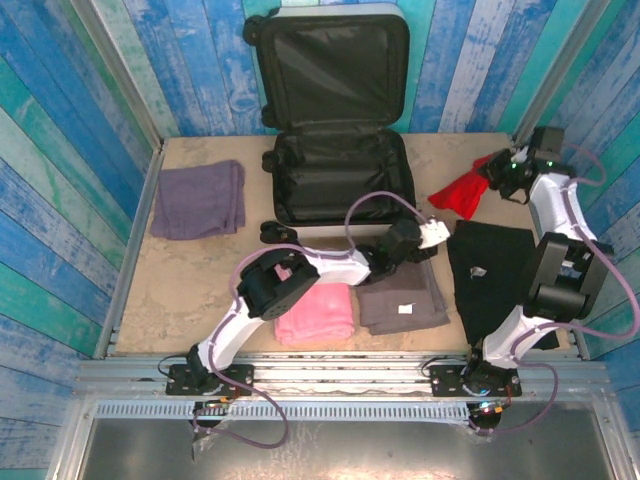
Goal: Pack the luggage
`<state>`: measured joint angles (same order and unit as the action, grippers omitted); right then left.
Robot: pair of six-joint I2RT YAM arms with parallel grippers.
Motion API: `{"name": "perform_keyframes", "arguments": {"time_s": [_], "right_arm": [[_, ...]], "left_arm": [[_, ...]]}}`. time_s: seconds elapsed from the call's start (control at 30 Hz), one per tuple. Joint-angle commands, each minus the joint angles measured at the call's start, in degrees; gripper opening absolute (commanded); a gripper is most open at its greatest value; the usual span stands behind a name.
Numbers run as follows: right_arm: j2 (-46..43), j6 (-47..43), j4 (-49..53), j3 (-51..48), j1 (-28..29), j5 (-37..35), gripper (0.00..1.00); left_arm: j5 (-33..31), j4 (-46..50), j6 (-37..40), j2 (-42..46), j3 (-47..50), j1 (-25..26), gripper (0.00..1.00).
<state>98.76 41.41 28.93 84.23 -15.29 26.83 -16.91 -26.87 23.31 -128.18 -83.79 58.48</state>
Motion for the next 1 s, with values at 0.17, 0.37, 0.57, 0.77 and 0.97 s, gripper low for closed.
{"name": "perform_keyframes", "arguments": {"time_s": [0.17,0.37,0.57,0.77,0.97], "right_arm": [[-2.8,-14.2,10.3,18.4,5.9,-0.3,0.00],[2.2,-18.3,14.6,33.6,13.7,4.0,0.00],[9.1,-19.3,14.2,43.6,22.9,14.1,0.00],[18.6,-17.4,10.9,51.7,31.6,19.2,0.00],[27.7,-14.4,8.3,55.9,36.4,22.2,0.00]], "left_arm": [[-7.6,-6.9,-17.6,31.0,14.7,-9.7,0.88],[-13.5,10.8,-42.0,43.5,18.2,-18.6,0.95],[-15.0,16.0,-49.0,55.4,28.5,-25.8,0.93],[-18.0,25.0,-57.2,62.2,34.5,-30.9,0.93],[-16.4,25.9,-65.7,70.4,43.2,-35.1,0.93]]}}
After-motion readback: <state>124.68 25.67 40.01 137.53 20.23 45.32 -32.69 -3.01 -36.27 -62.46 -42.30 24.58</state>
